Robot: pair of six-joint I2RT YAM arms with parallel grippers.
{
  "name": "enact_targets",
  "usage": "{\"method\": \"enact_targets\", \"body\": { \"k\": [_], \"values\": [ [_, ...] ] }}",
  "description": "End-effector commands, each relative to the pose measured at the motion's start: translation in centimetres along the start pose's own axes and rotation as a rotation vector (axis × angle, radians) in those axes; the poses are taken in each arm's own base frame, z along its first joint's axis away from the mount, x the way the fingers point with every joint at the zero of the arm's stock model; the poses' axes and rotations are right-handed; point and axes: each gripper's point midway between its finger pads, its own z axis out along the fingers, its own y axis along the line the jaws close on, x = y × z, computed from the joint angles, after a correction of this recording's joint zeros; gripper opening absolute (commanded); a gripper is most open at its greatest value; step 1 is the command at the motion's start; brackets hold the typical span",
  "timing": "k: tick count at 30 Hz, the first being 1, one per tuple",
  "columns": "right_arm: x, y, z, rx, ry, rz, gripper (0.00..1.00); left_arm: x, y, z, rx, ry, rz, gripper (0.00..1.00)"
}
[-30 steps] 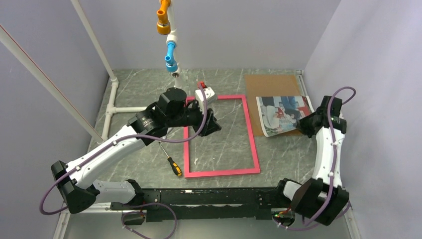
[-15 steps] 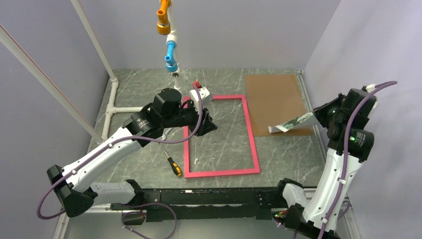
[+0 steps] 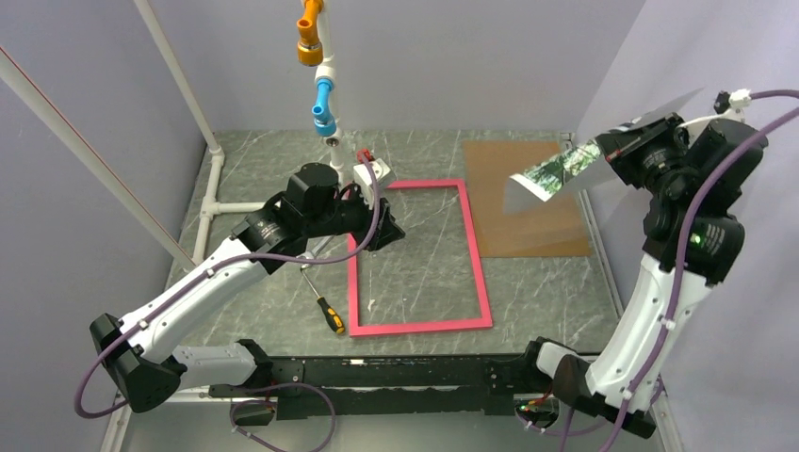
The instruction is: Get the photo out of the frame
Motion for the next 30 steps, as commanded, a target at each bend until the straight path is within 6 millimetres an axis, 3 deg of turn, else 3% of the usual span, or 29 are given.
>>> {"method": "enact_targets", "body": {
  "k": [1, 9, 12, 16, 21, 30],
  "values": [
    [-1.8, 1.8, 5.6, -0.152, 0.004, 0.057, 0.00, -0.3, 1.5, 0.1, -0.041, -0.022, 0.001, 0.47],
    [-2.0, 2.8, 15.5, -0.194, 0.037, 0.132, 0.00, -0.1, 3.1, 0.2, -0.068, -0.027, -0.036, 0.47],
    [-2.1, 3.0, 17.7, -0.190, 0.031, 0.155, 0.00, 0.0, 4.1, 0.1, -0.094, -0.028, -0.047, 0.47],
    [-2.3, 2.1, 19.2, -0.171, -0.010, 0.154, 0.00, 0.0, 5.0, 0.0, -0.120, -0.032, -0.057, 0.47],
    [-0.1, -1.9, 20.2, -0.065, -0.025, 0.146, 0.00, 0.3, 5.5, 0.1, -0.131, -0.026, -0.071, 0.47],
    [10.0, -14.9, 22.2, 0.229, 0.062, 0.197, 0.00, 0.3, 5.6, 0.0, -0.132, -0.029, -0.077, 0.47]
  ]
}}
